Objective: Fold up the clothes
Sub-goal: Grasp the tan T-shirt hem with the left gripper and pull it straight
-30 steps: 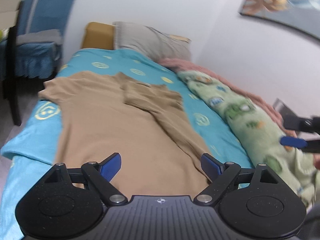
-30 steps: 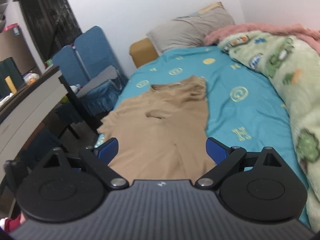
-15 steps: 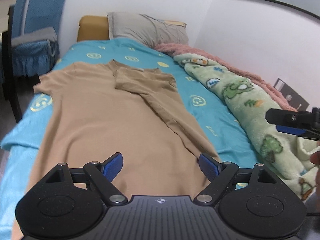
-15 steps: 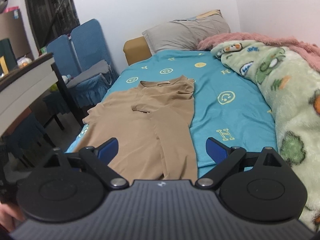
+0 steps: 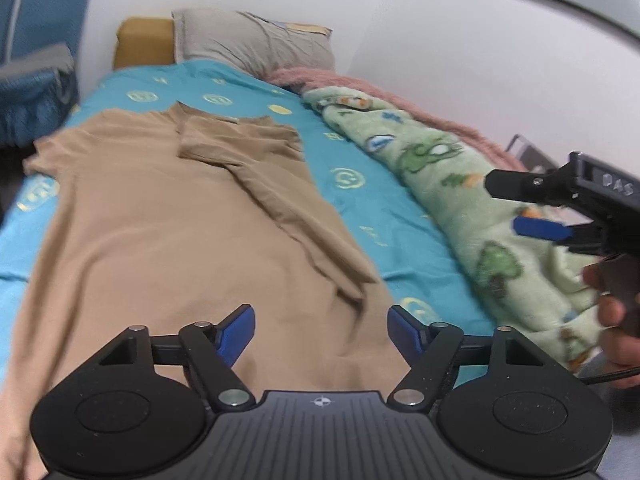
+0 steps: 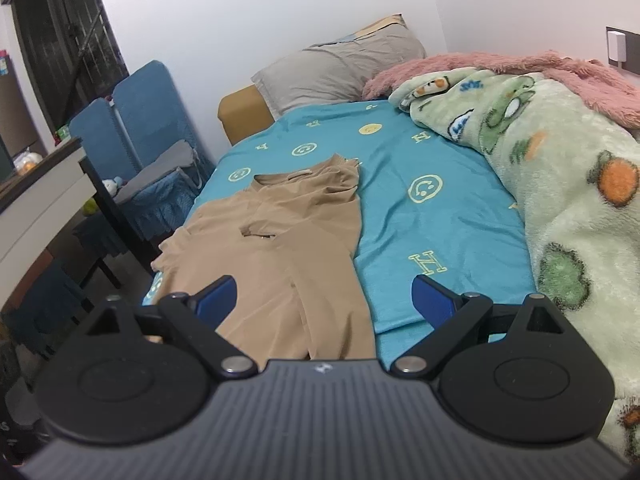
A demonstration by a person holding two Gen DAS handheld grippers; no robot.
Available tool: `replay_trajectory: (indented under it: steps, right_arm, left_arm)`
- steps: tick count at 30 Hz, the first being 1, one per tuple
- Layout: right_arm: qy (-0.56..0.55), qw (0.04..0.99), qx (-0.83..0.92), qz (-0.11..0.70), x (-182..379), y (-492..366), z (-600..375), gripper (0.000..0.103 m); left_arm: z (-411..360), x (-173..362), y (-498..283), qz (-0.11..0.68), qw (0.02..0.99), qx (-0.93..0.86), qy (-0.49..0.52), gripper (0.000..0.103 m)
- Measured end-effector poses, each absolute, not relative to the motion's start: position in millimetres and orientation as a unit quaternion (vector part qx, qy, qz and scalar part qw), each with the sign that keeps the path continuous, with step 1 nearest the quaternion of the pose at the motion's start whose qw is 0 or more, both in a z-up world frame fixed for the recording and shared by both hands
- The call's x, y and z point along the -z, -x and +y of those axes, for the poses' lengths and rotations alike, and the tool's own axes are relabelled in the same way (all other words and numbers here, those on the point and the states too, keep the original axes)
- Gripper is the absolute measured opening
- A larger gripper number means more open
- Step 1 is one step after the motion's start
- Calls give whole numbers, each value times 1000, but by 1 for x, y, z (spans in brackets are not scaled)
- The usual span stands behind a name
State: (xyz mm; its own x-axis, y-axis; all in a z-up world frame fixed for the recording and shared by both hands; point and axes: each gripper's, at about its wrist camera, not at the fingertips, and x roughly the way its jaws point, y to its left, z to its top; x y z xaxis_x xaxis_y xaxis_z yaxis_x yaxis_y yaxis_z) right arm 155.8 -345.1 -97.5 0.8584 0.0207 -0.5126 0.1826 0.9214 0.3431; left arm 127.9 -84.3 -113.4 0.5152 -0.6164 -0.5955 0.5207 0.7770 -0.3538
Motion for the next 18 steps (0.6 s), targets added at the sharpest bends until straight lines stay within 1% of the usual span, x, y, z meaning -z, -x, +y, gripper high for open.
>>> replay_trajectory:
  steps: [2, 6, 8, 9, 12, 15, 18]
  right_arm:
    - [-210, 943, 45, 255, 95, -153, -354, 96]
    - [-264, 934, 54, 234, 92, -142, -378, 96]
    - [-288, 927, 61, 234, 94, -140, -388, 96]
    - [-300, 923, 64, 234, 95, -140, -393, 96]
    - [-318, 915, 60, 240, 99, -142, -397, 96]
    - [-335, 908, 56, 247, 103, -144, -400, 96]
    - [-351, 900, 52, 254, 108, -146, -403, 96]
  left_arm:
    - [-86, 118, -131, 379, 854, 345, 83, 72]
    - [-93, 129, -137, 402, 832, 370, 96, 63]
    - [-97, 134, -140, 414, 820, 382, 103, 60]
    - [-100, 137, -141, 419, 814, 387, 105, 56]
    - [-111, 149, -144, 440, 798, 402, 86, 47]
    - [-127, 160, -145, 460, 792, 400, 43, 41]
    - [-138, 173, -148, 478, 788, 389, 5, 41]
